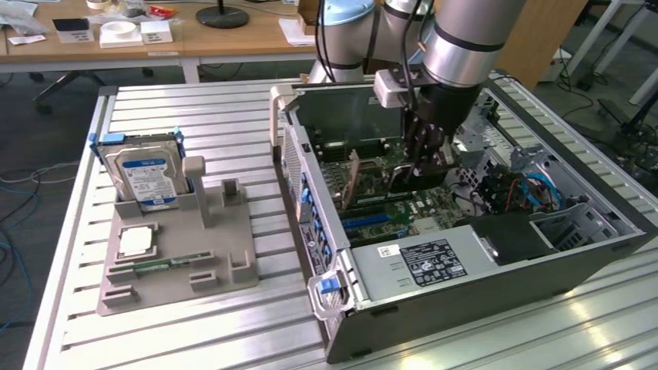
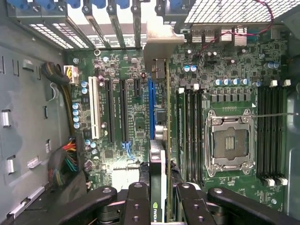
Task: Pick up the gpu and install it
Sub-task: 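Insert the gpu into the slot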
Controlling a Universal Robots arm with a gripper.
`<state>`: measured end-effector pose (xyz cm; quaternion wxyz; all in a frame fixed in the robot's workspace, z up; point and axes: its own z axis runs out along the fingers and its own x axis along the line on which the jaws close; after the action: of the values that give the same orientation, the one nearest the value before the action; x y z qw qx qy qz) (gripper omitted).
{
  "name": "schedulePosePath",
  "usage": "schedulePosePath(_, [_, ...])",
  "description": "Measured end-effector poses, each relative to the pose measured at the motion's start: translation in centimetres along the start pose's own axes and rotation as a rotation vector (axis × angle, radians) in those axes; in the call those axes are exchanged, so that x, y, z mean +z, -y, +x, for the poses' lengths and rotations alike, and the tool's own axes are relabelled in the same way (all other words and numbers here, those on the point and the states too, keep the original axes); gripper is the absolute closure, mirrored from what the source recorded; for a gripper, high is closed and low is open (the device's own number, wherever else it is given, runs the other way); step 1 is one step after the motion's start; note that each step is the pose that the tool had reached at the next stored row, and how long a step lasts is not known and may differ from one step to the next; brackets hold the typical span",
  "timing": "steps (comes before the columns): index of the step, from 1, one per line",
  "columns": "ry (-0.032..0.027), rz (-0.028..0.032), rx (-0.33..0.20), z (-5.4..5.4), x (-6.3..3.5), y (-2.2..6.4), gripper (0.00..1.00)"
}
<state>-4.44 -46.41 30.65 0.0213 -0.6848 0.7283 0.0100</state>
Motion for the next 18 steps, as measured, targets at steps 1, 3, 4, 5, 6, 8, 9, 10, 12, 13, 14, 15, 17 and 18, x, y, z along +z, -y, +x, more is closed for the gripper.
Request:
schedulePosePath(1, [0.0000,0.0000,0.000,0.0,0.04,-0.05,0.73])
schedulePosePath(3, [0.0002,0.0001,0.000,0.1,0.19,-0.18,0.73])
schedulePosePath(4, [0.0002,0.0000,0.000,0.1,0.29,-0.28,0.73])
schedulePosePath(5, [0.0001,0.0000,0.000,0.1,0.40,-0.39,0.73])
schedulePosePath(6, [0.0001,0.0000,0.000,0.1,0.50,-0.48,0.73])
schedulePosePath(8, [0.0001,0.0000,0.000,0.2,0.66,-0.67,0.73])
schedulePosePath(9, [0.0000,0.0000,0.000,0.2,0.72,-0.73,0.73])
schedulePosePath(10, [0.0002,0.0000,0.000,0.2,0.80,-0.78,0.73])
schedulePosePath(12, [0.0002,0.0000,0.000,0.3,0.98,-0.89,0.73])
schedulePosePath(13, [0.0001,0.0000,0.000,0.3,1.08,-0.95,0.73])
schedulePosePath(14, [0.0001,0.0000,0.000,0.3,1.18,-1.00,0.73])
schedulePosePath(15, [0.0002,0.0001,0.000,0.3,1.29,-1.05,0.73])
schedulePosePath(17, [0.0000,0.0000,0.000,0.3,1.45,-1.15,0.73])
schedulePosePath(18, [0.0001,0.0000,0.000,0.3,1.55,-1.21,0.73])
